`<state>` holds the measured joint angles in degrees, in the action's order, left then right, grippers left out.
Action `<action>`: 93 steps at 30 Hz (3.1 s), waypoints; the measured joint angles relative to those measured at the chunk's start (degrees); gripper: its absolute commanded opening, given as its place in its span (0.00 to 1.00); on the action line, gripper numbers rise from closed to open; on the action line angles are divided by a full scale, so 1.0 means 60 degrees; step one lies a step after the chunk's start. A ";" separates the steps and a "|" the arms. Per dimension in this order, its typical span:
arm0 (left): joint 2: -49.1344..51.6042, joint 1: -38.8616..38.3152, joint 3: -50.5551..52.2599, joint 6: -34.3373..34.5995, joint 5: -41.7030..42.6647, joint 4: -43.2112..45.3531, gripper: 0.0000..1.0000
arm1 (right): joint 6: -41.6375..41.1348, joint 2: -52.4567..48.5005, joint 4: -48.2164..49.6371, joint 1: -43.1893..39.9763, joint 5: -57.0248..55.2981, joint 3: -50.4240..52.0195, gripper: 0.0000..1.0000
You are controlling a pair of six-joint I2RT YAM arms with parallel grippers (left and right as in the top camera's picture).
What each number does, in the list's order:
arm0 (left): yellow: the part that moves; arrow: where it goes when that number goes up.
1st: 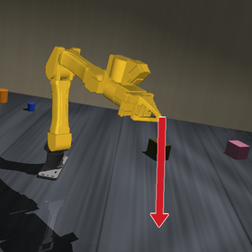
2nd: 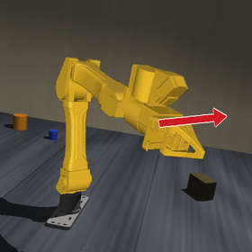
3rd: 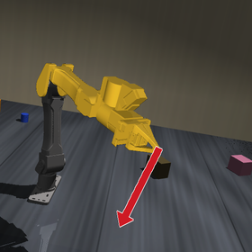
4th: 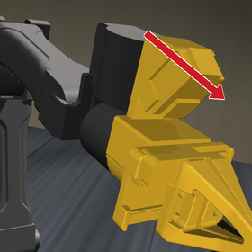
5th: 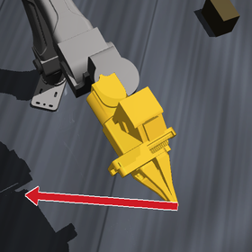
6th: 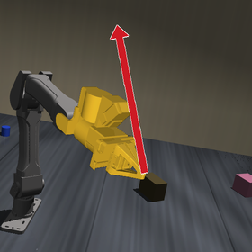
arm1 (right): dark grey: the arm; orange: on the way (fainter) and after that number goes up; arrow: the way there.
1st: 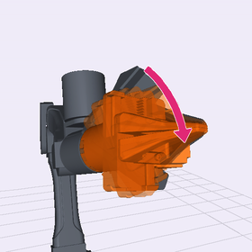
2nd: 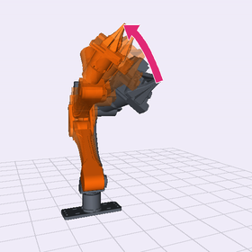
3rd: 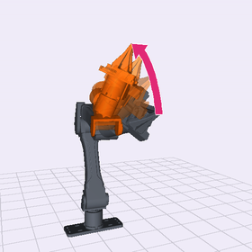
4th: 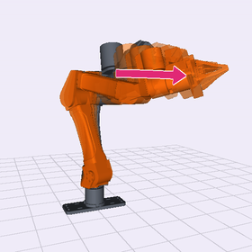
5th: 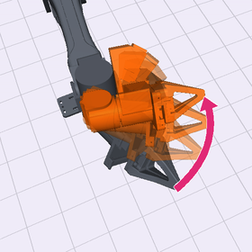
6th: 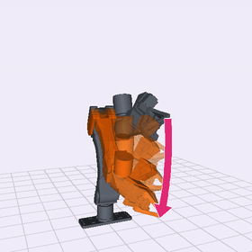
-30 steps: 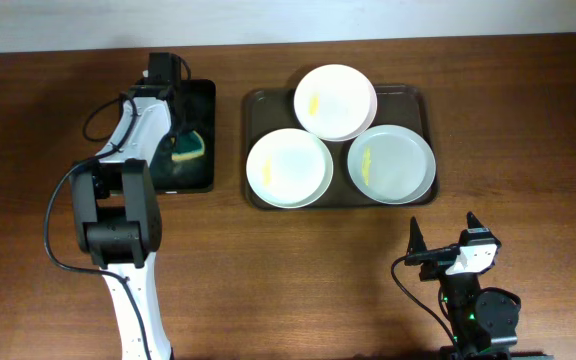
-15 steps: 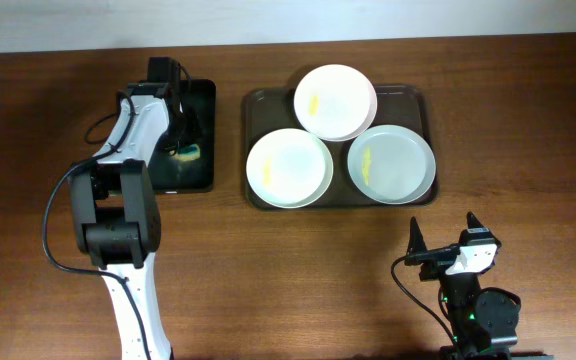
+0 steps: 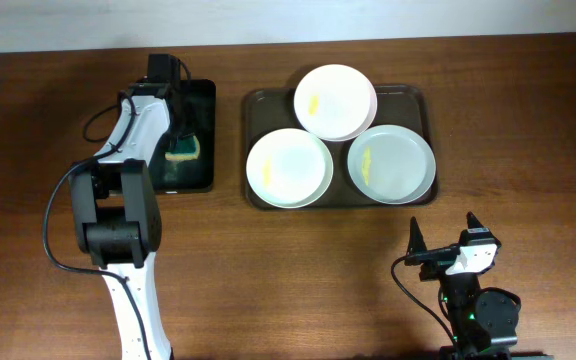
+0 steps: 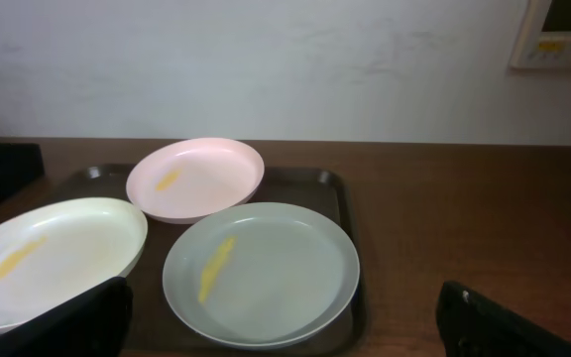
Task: Clean dirty plates on tray and stack at the side
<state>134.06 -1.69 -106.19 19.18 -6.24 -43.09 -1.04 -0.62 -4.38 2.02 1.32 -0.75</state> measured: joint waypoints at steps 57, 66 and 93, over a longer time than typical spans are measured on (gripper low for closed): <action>-0.1264 0.2233 -0.0131 0.1563 0.5118 -0.1020 0.00 | 0.0000 0.0000 0.0000 0.0000 0.0000 0.0000 0.98; -0.1253 0.1166 0.0317 0.1479 0.3705 -0.1038 0.00 | 0.0004 0.0000 0.0000 0.0000 0.0000 0.0000 0.98; -0.2656 -0.4062 0.2575 0.1523 0.3763 -0.0386 0.00 | 0.0004 0.0000 0.0000 0.0000 0.0000 0.0000 0.98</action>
<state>118.13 -26.06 -90.74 28.32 16.34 -45.41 -1.02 -0.62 -4.38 2.02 1.32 -0.75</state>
